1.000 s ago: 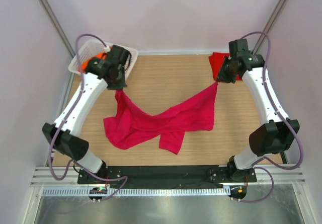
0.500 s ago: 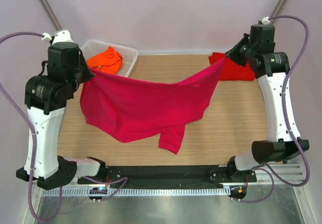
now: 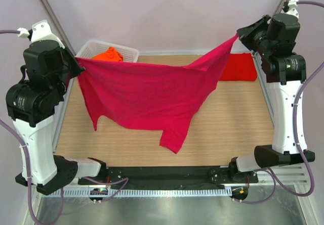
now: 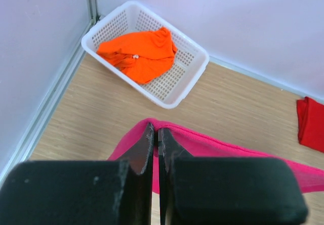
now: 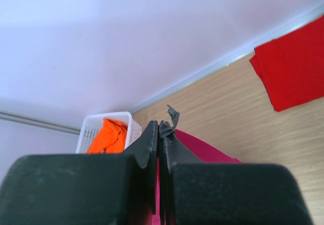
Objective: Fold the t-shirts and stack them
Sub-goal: Flatten the tshirt out
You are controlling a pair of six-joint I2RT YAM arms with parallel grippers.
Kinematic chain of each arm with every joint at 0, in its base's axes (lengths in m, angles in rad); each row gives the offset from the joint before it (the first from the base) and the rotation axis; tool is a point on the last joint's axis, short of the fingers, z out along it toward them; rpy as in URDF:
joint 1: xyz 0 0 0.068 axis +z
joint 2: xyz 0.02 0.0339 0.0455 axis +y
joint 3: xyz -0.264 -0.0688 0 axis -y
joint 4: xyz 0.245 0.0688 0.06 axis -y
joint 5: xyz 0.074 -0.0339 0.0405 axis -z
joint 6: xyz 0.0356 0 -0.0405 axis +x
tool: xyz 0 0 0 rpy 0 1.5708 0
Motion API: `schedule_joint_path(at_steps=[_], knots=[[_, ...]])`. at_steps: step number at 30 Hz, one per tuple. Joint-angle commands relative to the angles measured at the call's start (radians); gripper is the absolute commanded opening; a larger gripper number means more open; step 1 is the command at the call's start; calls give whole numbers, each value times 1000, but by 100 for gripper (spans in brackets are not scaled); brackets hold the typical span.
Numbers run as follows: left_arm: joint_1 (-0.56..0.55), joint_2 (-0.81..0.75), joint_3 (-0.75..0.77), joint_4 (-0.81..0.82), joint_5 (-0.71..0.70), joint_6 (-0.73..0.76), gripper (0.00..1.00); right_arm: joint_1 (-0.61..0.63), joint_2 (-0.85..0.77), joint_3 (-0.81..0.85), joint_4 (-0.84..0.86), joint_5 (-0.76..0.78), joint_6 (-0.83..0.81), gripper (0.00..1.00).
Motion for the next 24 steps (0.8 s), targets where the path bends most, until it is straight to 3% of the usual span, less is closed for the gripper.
schedule_joint_path(at_steps=[1,7,14,24], knots=[[-6,6,58,66,-34,23,0,-6,-50,71,144,69,-33,1],[-7,7,120,69,-35,23,0,-6,-73,123,243,114,-53,1],[-10,-79,85,83,-8,49,0,-6,-169,148,343,185,-104,1],[-14,-388,-224,216,210,76,0,-6,-378,97,409,238,-208,1]])
